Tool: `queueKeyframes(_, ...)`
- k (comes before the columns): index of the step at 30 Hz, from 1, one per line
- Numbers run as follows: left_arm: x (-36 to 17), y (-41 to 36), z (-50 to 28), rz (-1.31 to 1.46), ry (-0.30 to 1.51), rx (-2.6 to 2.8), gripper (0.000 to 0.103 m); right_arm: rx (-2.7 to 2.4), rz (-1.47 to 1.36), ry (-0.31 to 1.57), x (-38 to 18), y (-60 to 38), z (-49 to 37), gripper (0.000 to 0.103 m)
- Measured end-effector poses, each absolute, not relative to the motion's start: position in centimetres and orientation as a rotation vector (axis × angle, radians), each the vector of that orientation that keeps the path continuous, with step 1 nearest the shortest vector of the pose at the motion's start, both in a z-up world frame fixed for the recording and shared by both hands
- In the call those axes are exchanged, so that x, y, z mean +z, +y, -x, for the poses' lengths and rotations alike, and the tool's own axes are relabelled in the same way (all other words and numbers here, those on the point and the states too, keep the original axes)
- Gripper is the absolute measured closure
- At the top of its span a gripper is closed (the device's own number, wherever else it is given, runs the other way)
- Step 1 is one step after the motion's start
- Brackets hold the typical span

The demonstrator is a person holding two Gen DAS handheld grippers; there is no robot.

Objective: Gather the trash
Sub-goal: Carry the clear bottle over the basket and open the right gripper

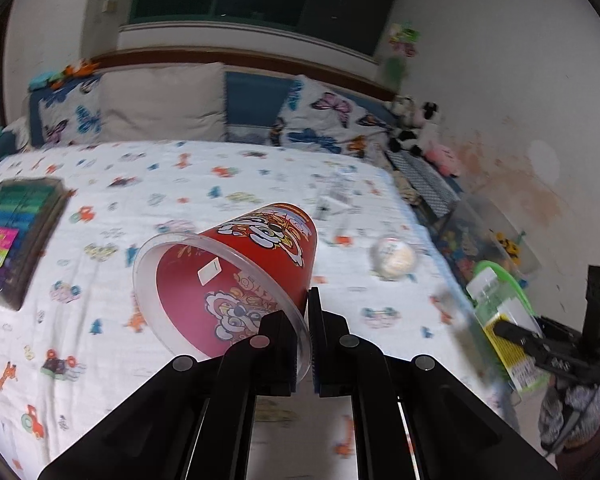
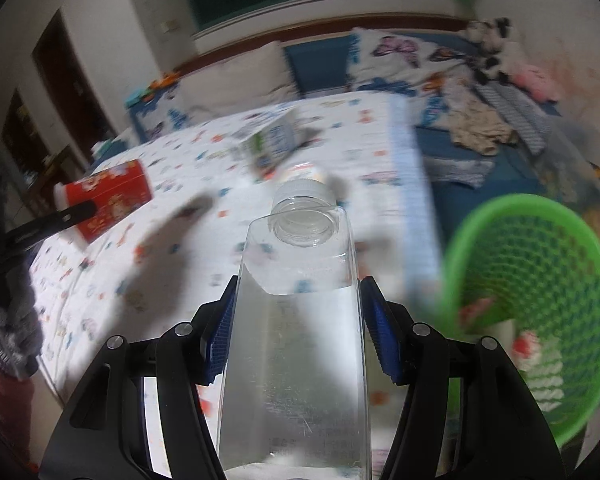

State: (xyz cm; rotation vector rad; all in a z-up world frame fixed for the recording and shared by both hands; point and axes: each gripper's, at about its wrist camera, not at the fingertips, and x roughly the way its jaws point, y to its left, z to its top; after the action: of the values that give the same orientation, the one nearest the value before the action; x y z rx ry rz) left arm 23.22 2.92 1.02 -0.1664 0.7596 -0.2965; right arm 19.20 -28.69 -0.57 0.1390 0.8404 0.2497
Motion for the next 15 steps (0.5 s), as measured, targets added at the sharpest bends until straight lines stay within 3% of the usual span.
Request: queueKeyframes(15,3.2,-7.6,-22.7,0.083,0.752,-0.445,0.098,-0.037,-0.139,0.878,-3.9,-42.2,-19.4,0.043)
